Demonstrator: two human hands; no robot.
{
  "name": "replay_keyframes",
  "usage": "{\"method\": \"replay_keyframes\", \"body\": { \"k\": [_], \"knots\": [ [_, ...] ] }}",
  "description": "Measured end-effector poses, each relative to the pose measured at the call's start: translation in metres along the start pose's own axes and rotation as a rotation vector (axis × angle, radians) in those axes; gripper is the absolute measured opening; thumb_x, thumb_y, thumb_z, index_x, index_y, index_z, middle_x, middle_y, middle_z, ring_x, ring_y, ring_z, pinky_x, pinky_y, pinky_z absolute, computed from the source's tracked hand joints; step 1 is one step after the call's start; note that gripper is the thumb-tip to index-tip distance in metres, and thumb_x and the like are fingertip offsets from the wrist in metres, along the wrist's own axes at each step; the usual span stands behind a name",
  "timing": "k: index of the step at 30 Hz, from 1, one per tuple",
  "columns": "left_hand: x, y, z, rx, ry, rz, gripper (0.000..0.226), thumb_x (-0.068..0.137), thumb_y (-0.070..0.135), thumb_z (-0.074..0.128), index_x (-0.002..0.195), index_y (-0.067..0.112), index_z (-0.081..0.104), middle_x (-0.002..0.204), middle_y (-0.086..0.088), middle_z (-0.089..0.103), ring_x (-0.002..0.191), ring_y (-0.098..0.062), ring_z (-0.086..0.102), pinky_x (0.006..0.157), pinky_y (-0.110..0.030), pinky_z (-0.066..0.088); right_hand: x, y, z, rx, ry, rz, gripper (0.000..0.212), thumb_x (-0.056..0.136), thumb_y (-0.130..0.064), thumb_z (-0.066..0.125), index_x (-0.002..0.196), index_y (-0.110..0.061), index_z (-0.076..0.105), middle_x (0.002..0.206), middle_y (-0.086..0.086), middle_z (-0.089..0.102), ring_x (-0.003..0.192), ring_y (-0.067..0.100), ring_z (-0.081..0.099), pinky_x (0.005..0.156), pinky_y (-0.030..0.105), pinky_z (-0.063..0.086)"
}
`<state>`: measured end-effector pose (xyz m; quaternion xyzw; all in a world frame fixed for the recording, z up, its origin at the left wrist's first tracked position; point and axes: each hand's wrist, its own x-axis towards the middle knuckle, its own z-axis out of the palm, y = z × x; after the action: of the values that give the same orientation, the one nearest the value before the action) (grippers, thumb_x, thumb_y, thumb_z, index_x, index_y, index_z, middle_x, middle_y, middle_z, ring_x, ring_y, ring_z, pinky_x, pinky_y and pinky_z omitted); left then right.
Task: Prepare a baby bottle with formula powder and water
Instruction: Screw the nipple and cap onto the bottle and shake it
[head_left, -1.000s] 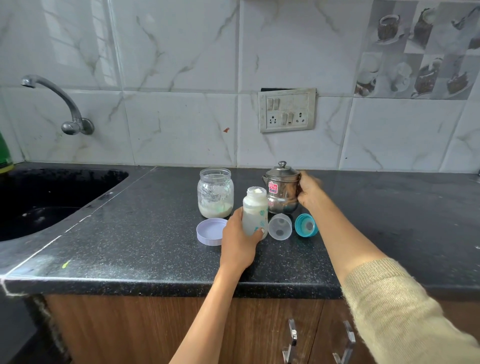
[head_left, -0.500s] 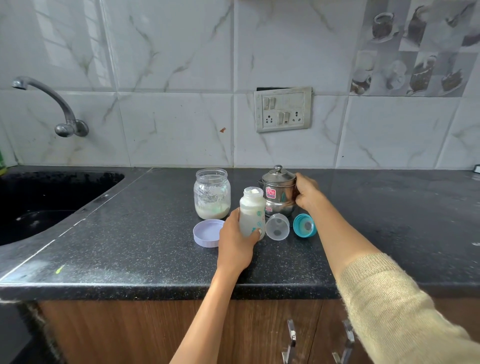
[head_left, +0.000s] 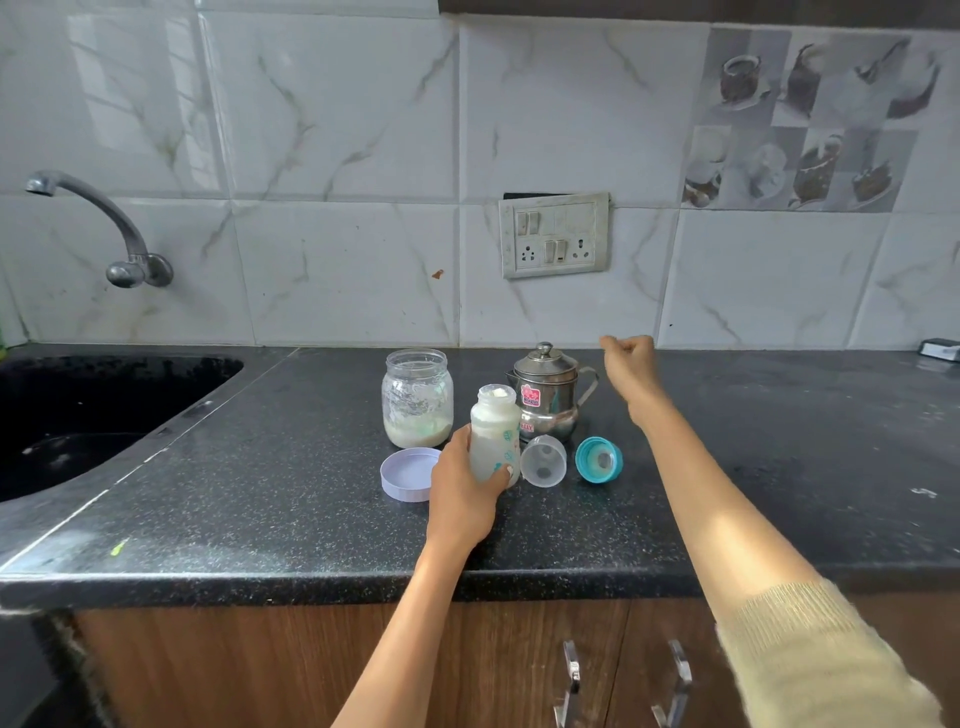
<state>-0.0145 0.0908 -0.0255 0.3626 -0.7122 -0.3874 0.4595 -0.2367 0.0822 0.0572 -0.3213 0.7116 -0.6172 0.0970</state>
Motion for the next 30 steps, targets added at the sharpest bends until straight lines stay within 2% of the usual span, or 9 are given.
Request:
{"method": "replay_keyframes", "body": {
  "k": [2, 5, 7, 13, 17, 21, 24, 27, 30],
  "knots": [
    [0.000, 0.000, 0.000, 0.006, 0.008, 0.008, 0.041, 0.081, 0.007, 0.068, 0.117, 0.014, 0.050, 0.108, 0.004, 0.058, 0.104, -0.019, 0.057, 0.090, -0.038, 0.049, -0.016, -0.006, -0.009, -0.174, -0.115, -0.093, 0.014, 0.087, -0.036, 0.054, 0.082, -0.024, 0.048, 0.085, -0.008, 0.053, 0.103, 0.023, 0.054, 0.103, 0.048, 0.037],
    [-0.001, 0.002, 0.000, 0.015, 0.021, 0.026, 0.038, 0.080, 0.006, 0.068, 0.112, 0.014, 0.050, 0.105, 0.003, 0.058, 0.101, -0.021, 0.058, 0.088, -0.039, 0.050, -0.046, -0.017, -0.018, -0.549, -0.395, -0.153, 0.012, 0.088, -0.037, 0.058, 0.085, -0.025, 0.053, 0.092, -0.007, 0.056, 0.103, 0.021, 0.055, 0.101, 0.046, 0.039],
    [-0.002, 0.003, -0.001, 0.019, 0.022, 0.029, 0.038, 0.080, 0.005, 0.068, 0.112, 0.014, 0.050, 0.104, 0.003, 0.058, 0.100, -0.020, 0.057, 0.087, -0.037, 0.049, -0.063, -0.022, -0.016, -0.723, -0.465, -0.218, 0.015, 0.088, -0.041, 0.056, 0.090, -0.026, 0.054, 0.096, -0.008, 0.057, 0.102, 0.018, 0.055, 0.101, 0.043, 0.036],
    [-0.003, 0.004, 0.000, 0.018, 0.035, 0.027, 0.042, 0.079, 0.006, 0.069, 0.116, 0.012, 0.050, 0.104, 0.003, 0.058, 0.098, -0.019, 0.057, 0.084, -0.033, 0.048, -0.087, -0.027, 0.007, -1.004, -0.707, -0.280, 0.043, 0.094, -0.053, 0.040, 0.126, -0.026, 0.050, 0.129, -0.003, 0.057, 0.120, 0.021, 0.050, 0.099, 0.045, 0.022],
    [-0.001, 0.003, 0.000, 0.024, 0.040, 0.025, 0.039, 0.078, 0.006, 0.070, 0.112, 0.012, 0.051, 0.104, 0.000, 0.060, 0.097, -0.018, 0.058, 0.082, -0.031, 0.048, -0.082, -0.024, 0.017, -1.125, -0.764, -0.247, 0.048, 0.094, -0.053, 0.039, 0.129, -0.023, 0.050, 0.131, 0.001, 0.056, 0.120, 0.024, 0.049, 0.098, 0.049, 0.022],
    [0.001, 0.000, 0.001, 0.063, 0.042, 0.049, 0.037, 0.077, 0.008, 0.070, 0.109, 0.013, 0.052, 0.105, -0.003, 0.058, 0.098, -0.021, 0.056, 0.083, -0.037, 0.049, -0.081, -0.025, 0.011, -1.221, -0.788, -0.223, 0.057, 0.088, -0.054, 0.051, 0.136, -0.024, 0.043, 0.139, 0.000, 0.050, 0.129, 0.026, 0.043, 0.104, 0.052, 0.019],
    [0.002, 0.000, 0.002, 0.114, 0.040, 0.072, 0.041, 0.078, 0.008, 0.068, 0.115, 0.011, 0.051, 0.105, -0.003, 0.050, 0.100, -0.021, 0.049, 0.080, -0.032, 0.041, -0.079, -0.024, 0.007, -1.215, -0.826, -0.190, 0.070, 0.080, -0.052, 0.064, 0.141, -0.028, 0.037, 0.144, 0.000, 0.044, 0.132, 0.028, 0.040, 0.111, 0.054, 0.020],
    [0.002, -0.001, 0.002, 0.136, 0.040, 0.066, 0.042, 0.079, 0.010, 0.067, 0.117, 0.010, 0.049, 0.107, -0.005, 0.048, 0.100, -0.020, 0.046, 0.080, -0.029, 0.037, -0.077, -0.024, 0.002, -1.189, -0.868, -0.115, 0.094, 0.066, -0.035, 0.082, 0.143, -0.034, 0.029, 0.149, 0.001, 0.037, 0.133, 0.031, 0.038, 0.107, 0.052, 0.034],
    [0.002, -0.002, 0.002, 0.136, 0.036, 0.059, 0.042, 0.080, 0.010, 0.067, 0.118, 0.009, 0.049, 0.107, -0.004, 0.047, 0.101, -0.020, 0.045, 0.080, -0.028, 0.035, -0.080, -0.021, -0.005, -1.178, -0.838, -0.093, 0.102, 0.068, -0.013, 0.082, 0.147, -0.031, 0.021, 0.151, 0.003, 0.033, 0.135, 0.033, 0.036, 0.107, 0.049, 0.035]
  ]
}}
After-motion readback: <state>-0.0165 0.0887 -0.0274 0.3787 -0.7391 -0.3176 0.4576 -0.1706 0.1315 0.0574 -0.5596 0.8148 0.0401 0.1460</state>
